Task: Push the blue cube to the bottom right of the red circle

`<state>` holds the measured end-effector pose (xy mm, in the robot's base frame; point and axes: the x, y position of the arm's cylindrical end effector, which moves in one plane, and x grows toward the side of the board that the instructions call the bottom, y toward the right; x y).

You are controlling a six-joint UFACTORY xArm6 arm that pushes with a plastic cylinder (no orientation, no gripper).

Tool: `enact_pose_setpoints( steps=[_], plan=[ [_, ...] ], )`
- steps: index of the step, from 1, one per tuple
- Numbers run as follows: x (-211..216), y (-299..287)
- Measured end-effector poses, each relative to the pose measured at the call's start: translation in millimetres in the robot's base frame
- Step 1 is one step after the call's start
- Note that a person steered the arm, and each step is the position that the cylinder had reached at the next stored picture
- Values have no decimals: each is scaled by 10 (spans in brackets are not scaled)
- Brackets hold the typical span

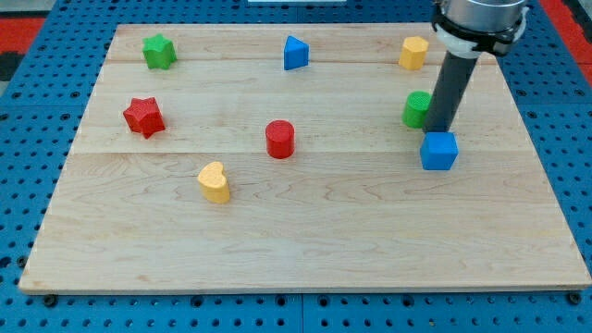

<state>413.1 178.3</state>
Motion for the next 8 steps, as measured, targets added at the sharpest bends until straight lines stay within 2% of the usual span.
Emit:
enact_pose_setpoints(
  steps=[1,2,3,4,5,8],
  plan=[
    [93,198],
    [654,-300],
    [1026,-413],
    [1204,-343],
    [1161,-1074],
    [1110,-899]
  ],
)
